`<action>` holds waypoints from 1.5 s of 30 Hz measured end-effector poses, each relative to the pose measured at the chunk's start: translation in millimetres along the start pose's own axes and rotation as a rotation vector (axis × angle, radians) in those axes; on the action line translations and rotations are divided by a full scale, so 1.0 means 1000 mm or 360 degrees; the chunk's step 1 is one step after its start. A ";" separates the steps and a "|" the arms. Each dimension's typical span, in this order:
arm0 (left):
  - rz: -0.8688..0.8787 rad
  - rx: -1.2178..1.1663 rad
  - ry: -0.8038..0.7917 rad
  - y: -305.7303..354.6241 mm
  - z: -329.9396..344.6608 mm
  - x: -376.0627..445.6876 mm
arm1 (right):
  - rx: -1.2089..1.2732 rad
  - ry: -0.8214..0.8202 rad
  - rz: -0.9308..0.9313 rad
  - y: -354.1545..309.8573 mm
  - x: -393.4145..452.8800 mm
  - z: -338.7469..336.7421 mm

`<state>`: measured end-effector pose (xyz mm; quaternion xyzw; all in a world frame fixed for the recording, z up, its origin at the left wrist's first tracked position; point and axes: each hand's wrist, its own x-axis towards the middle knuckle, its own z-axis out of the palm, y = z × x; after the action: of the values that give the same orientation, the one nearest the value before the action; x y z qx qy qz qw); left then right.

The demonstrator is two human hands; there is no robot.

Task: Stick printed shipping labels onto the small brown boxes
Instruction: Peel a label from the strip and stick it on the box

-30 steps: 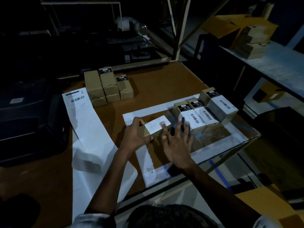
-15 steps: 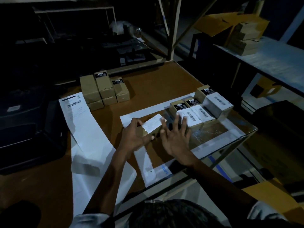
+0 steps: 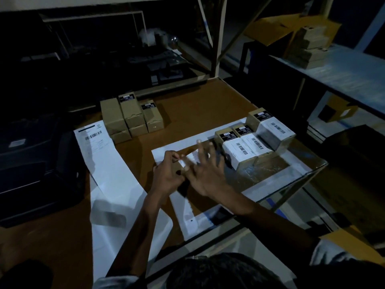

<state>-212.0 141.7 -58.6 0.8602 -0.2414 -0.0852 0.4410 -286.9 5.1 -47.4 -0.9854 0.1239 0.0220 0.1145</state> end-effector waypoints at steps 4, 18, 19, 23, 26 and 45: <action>-0.0014 -0.0027 0.0031 0.001 -0.001 -0.003 | 0.0038 0.0056 0.0140 0.020 0.013 0.002; -0.0191 0.0247 -0.0055 0.017 0.001 -0.004 | 0.0001 0.0020 0.0153 0.045 0.013 -0.003; -0.0173 0.0331 -0.0042 0.018 0.002 -0.004 | 0.0028 -0.0014 0.0113 0.043 0.011 -0.004; -0.0104 0.0406 -0.0091 0.015 0.001 -0.007 | 0.0210 0.0000 -0.0039 0.040 -0.004 -0.010; 0.0032 0.0514 -0.0138 0.008 -0.001 -0.009 | 0.0619 0.0223 0.0032 0.048 -0.014 -0.018; 0.0360 0.0478 0.0359 0.082 0.054 0.032 | 0.1463 0.0577 0.0370 0.123 -0.046 -0.063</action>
<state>-231.6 47.1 -22.7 0.8878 -0.2955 0.0984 0.3388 -361.5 -114.7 -10.4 -0.8008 0.2475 -0.1935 0.5100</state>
